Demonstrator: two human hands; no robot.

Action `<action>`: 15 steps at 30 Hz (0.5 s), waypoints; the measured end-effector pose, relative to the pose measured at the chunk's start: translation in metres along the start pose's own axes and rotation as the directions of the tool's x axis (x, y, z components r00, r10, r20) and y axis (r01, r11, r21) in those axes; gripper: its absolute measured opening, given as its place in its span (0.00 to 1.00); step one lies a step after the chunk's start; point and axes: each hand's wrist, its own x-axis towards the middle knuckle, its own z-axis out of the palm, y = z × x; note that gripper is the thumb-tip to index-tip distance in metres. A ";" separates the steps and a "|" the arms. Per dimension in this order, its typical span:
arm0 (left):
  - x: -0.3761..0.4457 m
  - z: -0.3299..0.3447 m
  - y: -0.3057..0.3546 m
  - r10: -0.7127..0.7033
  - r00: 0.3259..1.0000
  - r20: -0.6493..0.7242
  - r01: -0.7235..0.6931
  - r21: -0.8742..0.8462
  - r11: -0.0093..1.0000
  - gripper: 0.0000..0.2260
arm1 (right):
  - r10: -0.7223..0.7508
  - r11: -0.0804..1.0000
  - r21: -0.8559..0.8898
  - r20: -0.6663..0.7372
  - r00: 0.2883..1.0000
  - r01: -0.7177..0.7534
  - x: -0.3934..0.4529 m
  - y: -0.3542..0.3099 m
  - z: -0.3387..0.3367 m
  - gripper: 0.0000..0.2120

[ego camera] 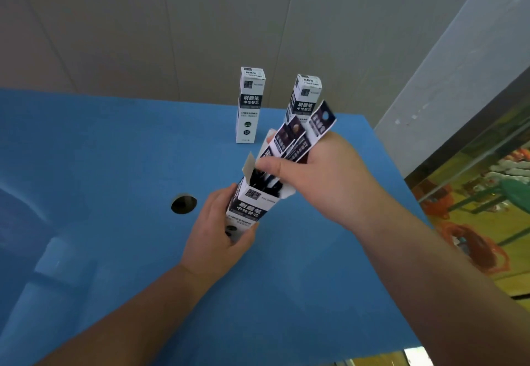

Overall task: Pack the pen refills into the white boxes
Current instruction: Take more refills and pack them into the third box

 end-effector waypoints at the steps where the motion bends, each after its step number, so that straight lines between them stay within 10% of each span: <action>1: 0.000 0.000 0.000 0.002 1.000 -0.001 -0.002 -0.005 1.000 0.31 | 0.000 1.000 -0.018 0.049 0.999 0.000 -0.001 0.001 0.001 0.09; 7: 0.001 -0.001 -0.001 0.010 1.000 -0.011 -0.010 0.004 1.000 0.31 | -0.007 0.990 0.138 0.004 1.000 0.006 0.003 0.006 -0.017 0.16; 15: -0.001 0.000 0.001 0.024 1.000 -0.013 -0.024 0.004 1.000 0.31 | -0.077 0.968 -0.241 0.001 0.997 0.075 -0.003 0.006 0.012 0.09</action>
